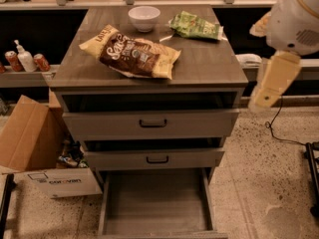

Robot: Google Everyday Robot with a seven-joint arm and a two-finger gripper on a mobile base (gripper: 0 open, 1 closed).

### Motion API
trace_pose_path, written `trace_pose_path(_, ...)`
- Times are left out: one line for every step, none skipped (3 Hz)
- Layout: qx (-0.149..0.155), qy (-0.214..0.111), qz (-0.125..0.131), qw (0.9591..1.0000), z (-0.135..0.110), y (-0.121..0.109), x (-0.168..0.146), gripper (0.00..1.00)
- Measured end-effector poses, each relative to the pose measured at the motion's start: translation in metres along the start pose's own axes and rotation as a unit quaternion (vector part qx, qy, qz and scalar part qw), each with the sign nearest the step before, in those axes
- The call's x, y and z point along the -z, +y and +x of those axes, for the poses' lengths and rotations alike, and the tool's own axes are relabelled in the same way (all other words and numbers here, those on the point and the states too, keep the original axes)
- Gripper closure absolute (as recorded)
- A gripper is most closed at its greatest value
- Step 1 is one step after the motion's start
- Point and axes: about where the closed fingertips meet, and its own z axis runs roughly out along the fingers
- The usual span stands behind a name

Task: Place brown chip bag into bottom drawer

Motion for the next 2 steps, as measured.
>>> trace_pose_path(0.007,-0.046,0.003,0.9989,-0.0465,-0.0415,-0.0456,0.00)
trace_pose_path(0.007,-0.046,0.003,0.9989,-0.0465,-0.0415,-0.0456,0.00)
